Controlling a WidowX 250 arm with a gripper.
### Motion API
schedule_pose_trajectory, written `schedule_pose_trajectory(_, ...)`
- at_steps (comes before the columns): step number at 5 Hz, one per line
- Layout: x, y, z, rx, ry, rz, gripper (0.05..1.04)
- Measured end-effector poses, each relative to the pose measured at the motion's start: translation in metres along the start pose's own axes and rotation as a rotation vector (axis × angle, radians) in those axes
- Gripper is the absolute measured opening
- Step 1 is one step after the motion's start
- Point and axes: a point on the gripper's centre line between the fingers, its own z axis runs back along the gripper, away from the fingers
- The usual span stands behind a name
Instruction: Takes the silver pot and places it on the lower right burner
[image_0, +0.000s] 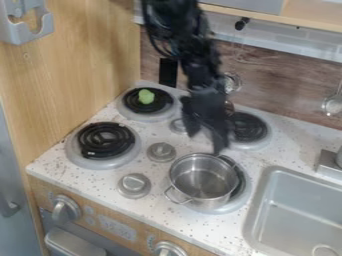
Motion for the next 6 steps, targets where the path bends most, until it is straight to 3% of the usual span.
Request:
schedule_pose_trajectory(2, -0.020, -0.036, -0.002, -0.034, 0.048, -0.079, 0.998)
schedule_pose_trajectory(4, -0.023, -0.062, -0.007, -0.055, 0.073, -0.126, 0.998)
schedule_pose_trajectory(6, -0.027, -0.066, -0.040, -0.032, 0.171, -0.117, 0.998)
